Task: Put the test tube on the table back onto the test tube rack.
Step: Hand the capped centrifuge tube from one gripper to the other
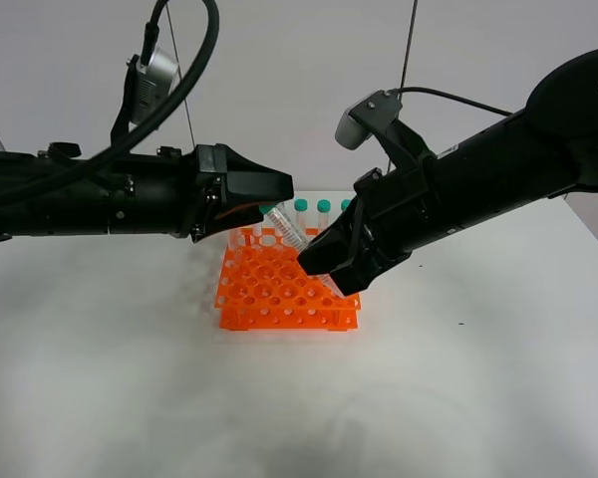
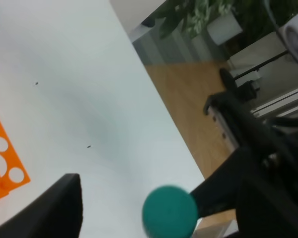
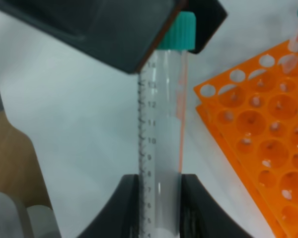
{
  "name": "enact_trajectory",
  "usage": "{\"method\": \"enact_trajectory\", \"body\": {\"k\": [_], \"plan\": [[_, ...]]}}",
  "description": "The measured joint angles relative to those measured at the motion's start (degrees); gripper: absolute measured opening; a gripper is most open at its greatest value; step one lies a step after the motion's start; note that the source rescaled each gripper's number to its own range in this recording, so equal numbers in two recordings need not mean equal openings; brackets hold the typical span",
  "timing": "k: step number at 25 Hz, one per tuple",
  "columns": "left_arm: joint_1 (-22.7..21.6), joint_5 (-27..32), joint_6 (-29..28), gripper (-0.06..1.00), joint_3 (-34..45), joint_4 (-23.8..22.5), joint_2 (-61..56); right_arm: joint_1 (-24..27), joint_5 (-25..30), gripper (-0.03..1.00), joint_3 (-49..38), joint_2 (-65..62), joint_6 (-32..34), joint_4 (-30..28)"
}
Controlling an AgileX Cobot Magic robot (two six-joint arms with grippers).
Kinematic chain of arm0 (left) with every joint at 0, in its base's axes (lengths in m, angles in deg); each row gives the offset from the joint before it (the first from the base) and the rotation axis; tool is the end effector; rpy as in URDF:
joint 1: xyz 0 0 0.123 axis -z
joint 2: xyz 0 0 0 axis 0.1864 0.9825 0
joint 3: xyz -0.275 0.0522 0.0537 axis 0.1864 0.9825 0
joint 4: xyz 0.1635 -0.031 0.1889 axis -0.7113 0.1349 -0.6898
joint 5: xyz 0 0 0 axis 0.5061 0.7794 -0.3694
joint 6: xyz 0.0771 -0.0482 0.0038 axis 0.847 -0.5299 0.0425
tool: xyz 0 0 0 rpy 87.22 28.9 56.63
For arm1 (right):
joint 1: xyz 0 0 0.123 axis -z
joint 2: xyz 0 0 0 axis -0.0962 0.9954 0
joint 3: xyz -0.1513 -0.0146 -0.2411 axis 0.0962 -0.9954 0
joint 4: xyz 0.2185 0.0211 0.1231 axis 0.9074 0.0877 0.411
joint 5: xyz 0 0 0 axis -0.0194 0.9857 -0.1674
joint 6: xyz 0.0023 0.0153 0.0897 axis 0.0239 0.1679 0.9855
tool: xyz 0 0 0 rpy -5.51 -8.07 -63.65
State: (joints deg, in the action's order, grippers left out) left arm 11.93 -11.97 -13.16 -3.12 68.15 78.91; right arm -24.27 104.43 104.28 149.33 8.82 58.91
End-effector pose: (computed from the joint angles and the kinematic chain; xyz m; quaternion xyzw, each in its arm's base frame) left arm 0.2497 -0.1579 0.2591 0.0902 0.8238 -0.4426 0.3426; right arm 0.2387 0.1878 0.2782 -0.4310 0.8070 0.2747 0.2958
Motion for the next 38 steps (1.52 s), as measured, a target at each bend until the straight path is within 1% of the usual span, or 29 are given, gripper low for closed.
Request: {"method": "enact_trajectory", "body": {"k": [5,10,17,18,19,20,23,25,32,36,38], "plan": [[0.0,1.2,0.0,1.0,-0.2,0.2,0.0,0.0,-0.3,0.04,0.0,0.0,0.1,0.0],[0.0,1.7,0.0,1.0,-0.2,0.2,0.0,0.0,1.0,0.04,0.0,0.0,0.8,0.2],[0.0,1.9,0.0,1.0,-0.2,0.2,0.0,0.0,0.2,0.04,0.0,0.0,1.3,1.8],[0.0,1.9,0.0,0.98,-0.2,0.2,0.0,0.0,0.2,0.04,0.0,0.0,1.3,1.9],[0.0,1.9,0.0,0.94,-0.2,0.2,0.0,0.0,0.2,0.04,0.0,0.0,1.3,1.9],[0.0,1.9,0.0,0.89,-0.2,0.2,0.0,0.0,0.2,0.04,0.0,0.0,1.3,1.9],[0.0,1.9,0.0,0.71,-0.2,0.2,0.0,0.0,0.1,0.04,0.0,0.0,1.5,1.9],[0.0,1.9,0.0,0.65,-0.2,0.2,0.0,0.0,0.1,0.04,0.0,0.0,1.8,1.9],[0.0,2.9,0.0,0.58,-0.2,0.2,0.0,0.0,0.0,0.04,0.0,0.0,2.0,1.9],[0.0,3.0,0.0,0.46,-0.2,0.2,0.0,0.0,0.1,0.04,0.0,0.0,2.2,2.3],[0.0,3.0,0.0,0.42,-0.2,0.2,0.0,0.0,0.3,0.04,0.0,0.0,2.2,2.5]]}}
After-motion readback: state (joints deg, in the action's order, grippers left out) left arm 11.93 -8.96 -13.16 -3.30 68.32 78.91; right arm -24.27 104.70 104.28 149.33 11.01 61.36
